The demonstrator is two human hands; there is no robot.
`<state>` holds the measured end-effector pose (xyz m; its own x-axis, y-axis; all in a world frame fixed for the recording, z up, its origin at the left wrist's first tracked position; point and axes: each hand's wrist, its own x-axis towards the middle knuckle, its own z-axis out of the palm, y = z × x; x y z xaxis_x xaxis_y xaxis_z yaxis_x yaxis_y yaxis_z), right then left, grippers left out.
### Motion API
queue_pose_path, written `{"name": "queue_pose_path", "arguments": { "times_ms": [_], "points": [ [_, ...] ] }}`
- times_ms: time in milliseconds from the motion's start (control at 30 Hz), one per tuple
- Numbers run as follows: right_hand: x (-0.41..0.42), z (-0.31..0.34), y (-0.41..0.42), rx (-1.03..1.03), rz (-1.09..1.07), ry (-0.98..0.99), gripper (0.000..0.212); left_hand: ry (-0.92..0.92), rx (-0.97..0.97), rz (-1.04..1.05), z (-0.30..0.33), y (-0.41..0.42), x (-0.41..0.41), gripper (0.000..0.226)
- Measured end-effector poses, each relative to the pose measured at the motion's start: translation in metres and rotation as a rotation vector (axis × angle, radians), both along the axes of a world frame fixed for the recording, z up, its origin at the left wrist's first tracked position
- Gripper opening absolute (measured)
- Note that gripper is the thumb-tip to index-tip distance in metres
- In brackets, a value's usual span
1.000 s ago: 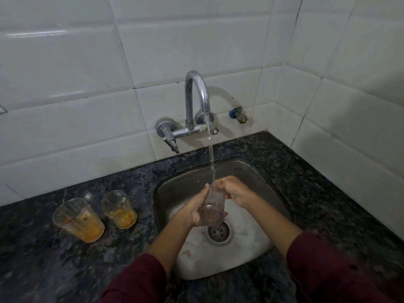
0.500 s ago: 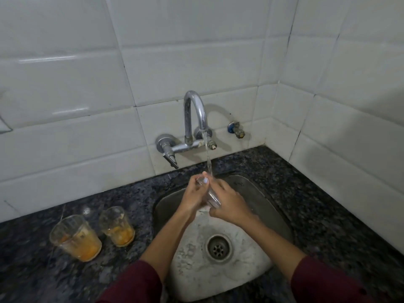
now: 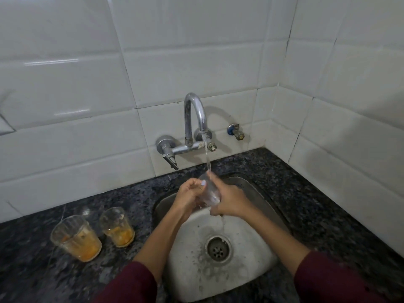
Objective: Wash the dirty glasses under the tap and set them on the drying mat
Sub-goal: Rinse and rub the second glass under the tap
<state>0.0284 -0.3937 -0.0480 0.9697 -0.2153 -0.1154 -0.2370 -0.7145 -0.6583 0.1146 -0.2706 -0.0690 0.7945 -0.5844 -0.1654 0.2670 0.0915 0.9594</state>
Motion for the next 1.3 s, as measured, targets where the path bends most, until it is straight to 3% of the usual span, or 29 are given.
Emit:
{"name": "queue_pose_path", "arguments": {
  "times_ms": [33, 67, 133, 233, 300, 400, 600, 667, 767, 833, 1000, 1167, 1300],
  "points": [
    [0.001, -0.003, 0.002, -0.252, 0.026, -0.027, 0.113, -0.034, 0.024, 0.007, 0.002, -0.002, 0.000, 0.017],
    [0.000, -0.004, 0.004, -0.355, 0.036, -0.052, 0.113, -0.053, 0.034, 0.016, 0.004, -0.003, 0.000, 0.019],
    [0.000, -0.005, 0.005, -0.262, 0.030, -0.053, 0.113, -0.045, 0.014, 0.029, 0.006, -0.001, 0.000, 0.023],
    [0.000, -0.009, -0.003, 0.459, 0.003, -0.012, 0.104, -0.018, -0.057, 0.010, 0.006, 0.005, 0.000, 0.024],
    [0.000, -0.016, -0.007, 0.866, -0.025, 0.027, 0.084, -0.054, -0.065, 0.025, 0.009, 0.005, -0.001, 0.022],
    [0.003, -0.037, -0.005, 1.132, -0.056, 0.084, 0.064, -0.125, 0.002, 0.042, 0.017, 0.000, -0.004, 0.040],
    [0.015, -0.061, 0.010, 1.125, -0.117, -0.096, 0.075, -0.407, 0.245, -0.074, 0.023, -0.003, -0.001, 0.096],
    [0.018, -0.057, 0.015, 1.076, -0.138, -0.171, 0.069, -0.523, 0.287, -0.102, 0.021, 0.000, 0.002, 0.111],
    [0.023, -0.050, 0.017, 0.888, -0.193, -0.234, 0.059, -0.626, 0.285, -0.111, 0.018, 0.007, 0.003, 0.118],
    [0.026, -0.048, 0.013, 0.731, -0.193, -0.258, 0.070, -0.634, 0.270, -0.089, 0.013, 0.011, 0.005, 0.117],
    [0.024, -0.033, -0.007, 0.382, -0.105, -0.240, 0.080, -0.499, 0.236, -0.062, 0.006, 0.015, 0.008, 0.118],
    [0.010, -0.018, -0.027, 0.336, -0.002, -0.131, 0.095, -0.245, 0.142, -0.061, 0.007, 0.010, 0.010, 0.105],
    [-0.009, -0.004, -0.041, 0.258, -0.034, -0.077, 0.074, -0.064, 0.113, -0.089, 0.002, 0.009, 0.009, 0.094]
  ]
}}
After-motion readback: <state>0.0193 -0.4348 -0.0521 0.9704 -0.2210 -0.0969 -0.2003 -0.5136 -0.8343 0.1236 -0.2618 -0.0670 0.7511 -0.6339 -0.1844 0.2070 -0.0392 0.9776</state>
